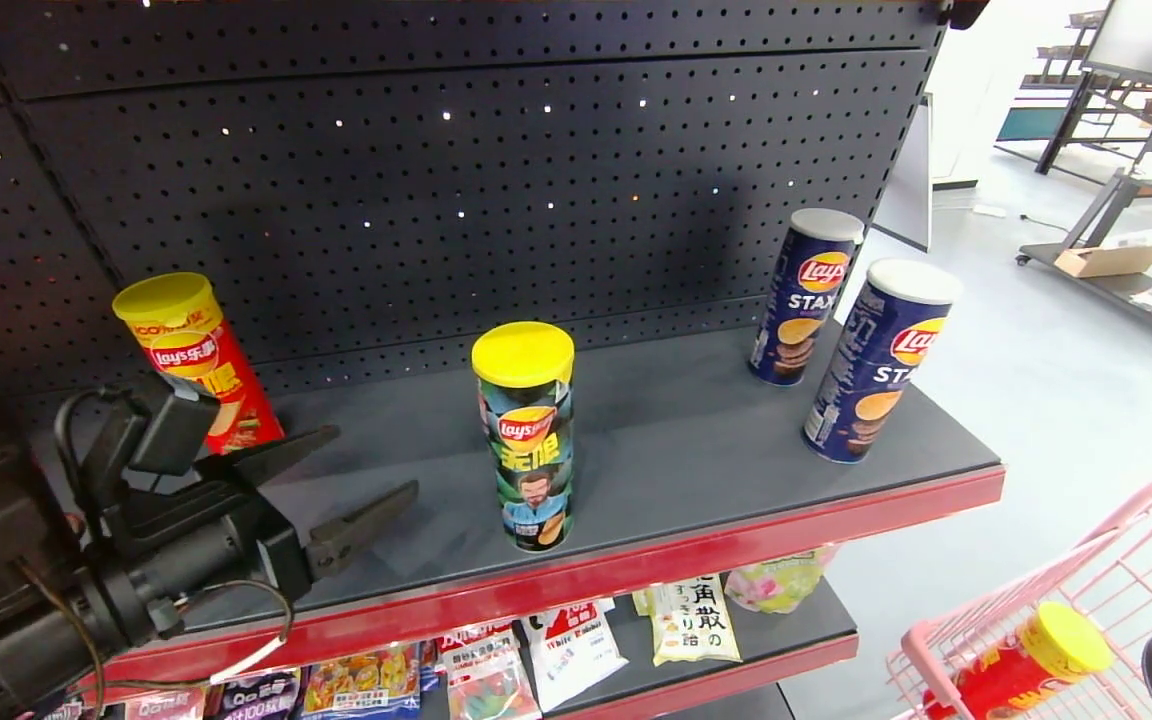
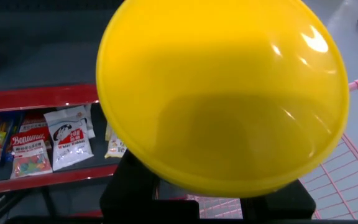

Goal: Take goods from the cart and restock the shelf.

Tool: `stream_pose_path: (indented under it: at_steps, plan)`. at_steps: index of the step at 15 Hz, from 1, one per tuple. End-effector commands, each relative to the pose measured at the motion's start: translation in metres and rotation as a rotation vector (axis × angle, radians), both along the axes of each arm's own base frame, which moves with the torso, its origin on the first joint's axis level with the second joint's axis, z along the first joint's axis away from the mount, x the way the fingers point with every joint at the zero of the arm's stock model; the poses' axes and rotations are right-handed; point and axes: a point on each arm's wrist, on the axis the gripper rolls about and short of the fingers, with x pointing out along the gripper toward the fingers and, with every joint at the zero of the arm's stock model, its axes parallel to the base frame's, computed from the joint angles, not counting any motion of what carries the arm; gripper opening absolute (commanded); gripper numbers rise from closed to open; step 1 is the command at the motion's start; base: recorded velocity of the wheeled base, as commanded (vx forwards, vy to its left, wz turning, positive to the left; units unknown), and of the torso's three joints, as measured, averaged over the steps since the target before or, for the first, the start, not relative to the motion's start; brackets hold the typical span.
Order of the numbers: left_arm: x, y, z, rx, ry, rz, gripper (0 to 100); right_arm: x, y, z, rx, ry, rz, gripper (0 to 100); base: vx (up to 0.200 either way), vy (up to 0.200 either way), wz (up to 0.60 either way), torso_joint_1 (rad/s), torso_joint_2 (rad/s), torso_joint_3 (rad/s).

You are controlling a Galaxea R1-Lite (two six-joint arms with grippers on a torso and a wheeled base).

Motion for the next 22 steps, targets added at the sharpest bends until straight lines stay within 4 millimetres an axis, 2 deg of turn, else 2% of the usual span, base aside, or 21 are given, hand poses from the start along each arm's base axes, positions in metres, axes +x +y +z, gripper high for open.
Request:
stream_pose_path:
  at_steps: [1,5,8,10,11,12,13,16,22]
  plan:
    - [-0.015,0.016,0.013,0.000,-0.024,0.112,100,0.011,0.003,-0.003,-0.014,0.062,0.002,0,0.000,0.000,0.00,0.000,0.00,0.000]
    - [-0.037,0.022,0.033,0.030,0.059,0.152,100,0.019,0.004,-0.011,-0.026,0.118,-0.018,0,0.000,0.000,0.00,0.000,0.00,0.000]
    - [-0.077,0.033,0.049,0.091,0.183,0.234,100,0.024,0.005,-0.016,-0.037,0.163,-0.010,0,0.000,0.000,0.00,0.000,0.00,0.000]
    - [-0.108,0.041,0.051,0.123,0.247,0.266,100,0.035,0.008,-0.014,-0.045,0.211,0.006,0,0.000,0.000,0.00,0.000,0.00,0.000]
    - [-0.119,0.043,0.050,0.117,0.255,0.240,100,0.037,0.009,-0.015,-0.045,0.226,0.049,0,0.000,0.000,0.00,0.000,0.00,0.000]
    - [-0.119,0.043,0.050,0.117,0.255,0.240,100,0.037,0.009,-0.015,-0.045,0.226,0.049,0,0.000,0.000,0.00,0.000,0.00,0.000]
    - [-0.131,0.045,0.044,0.111,0.242,0.241,100,0.040,0.011,-0.016,-0.073,0.242,0.103,0,0.000,0.000,0.00,0.000,0.00,0.000]
    - [-0.131,0.046,0.041,0.123,0.244,0.277,100,0.038,0.011,-0.014,-0.064,0.230,0.136,0,0.000,0.000,0.00,0.000,0.00,0.000]
    - [-0.127,0.046,0.039,0.139,0.264,0.279,100,0.038,0.012,-0.016,-0.059,0.237,0.156,0,0.000,0.000,0.60,0.000,0.00,0.004]
